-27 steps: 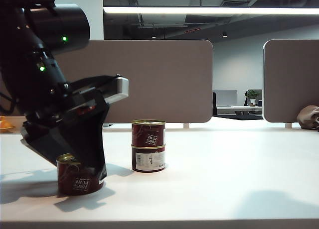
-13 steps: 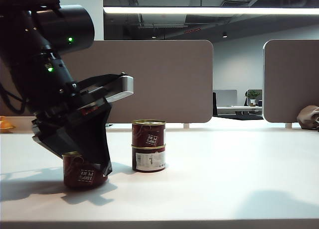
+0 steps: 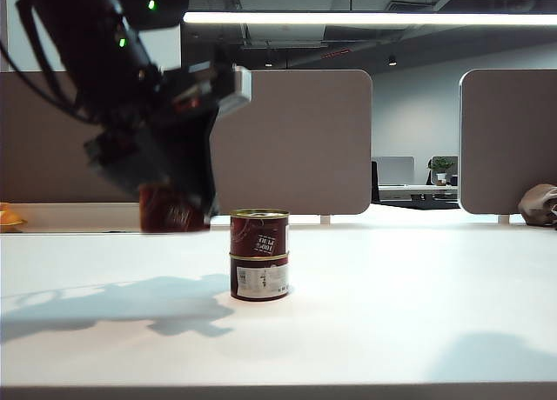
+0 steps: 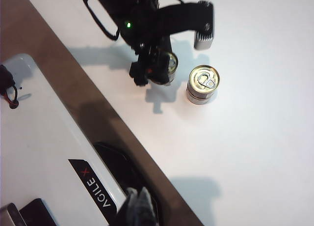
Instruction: Pick up the cans one by one and stack them together.
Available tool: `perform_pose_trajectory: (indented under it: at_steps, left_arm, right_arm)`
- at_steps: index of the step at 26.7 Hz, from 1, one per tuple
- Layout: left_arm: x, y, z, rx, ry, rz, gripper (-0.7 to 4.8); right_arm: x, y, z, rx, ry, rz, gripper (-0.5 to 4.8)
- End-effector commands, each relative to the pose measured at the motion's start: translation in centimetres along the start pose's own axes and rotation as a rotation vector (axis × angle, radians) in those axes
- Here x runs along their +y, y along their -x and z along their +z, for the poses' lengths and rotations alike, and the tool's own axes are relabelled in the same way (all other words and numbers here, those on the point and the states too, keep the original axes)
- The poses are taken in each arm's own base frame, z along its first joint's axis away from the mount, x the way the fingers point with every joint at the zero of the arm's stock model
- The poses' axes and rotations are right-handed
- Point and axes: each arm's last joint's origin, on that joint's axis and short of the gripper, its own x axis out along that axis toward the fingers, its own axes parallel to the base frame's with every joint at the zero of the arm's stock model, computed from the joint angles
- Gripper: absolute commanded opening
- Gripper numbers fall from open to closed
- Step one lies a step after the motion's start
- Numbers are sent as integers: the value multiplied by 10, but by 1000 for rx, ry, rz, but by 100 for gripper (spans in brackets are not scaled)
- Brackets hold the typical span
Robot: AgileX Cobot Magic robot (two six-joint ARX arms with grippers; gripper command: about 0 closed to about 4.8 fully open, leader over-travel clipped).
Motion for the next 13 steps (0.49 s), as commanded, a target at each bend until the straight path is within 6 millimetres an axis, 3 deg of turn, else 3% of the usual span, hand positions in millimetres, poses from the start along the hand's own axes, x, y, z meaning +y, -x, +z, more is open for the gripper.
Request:
perform_pose_trajectory:
  at_steps: [1,13]
  left_arm:
    - [-3,13,9,-16,-6,-1,168]
    - [-6,28,34,-168,-50,15,165]
  right_arm:
    - [-1,3,0,-14,-5,-5,-6]
    - [-4,3,-2,-3,-2,-98,-6]
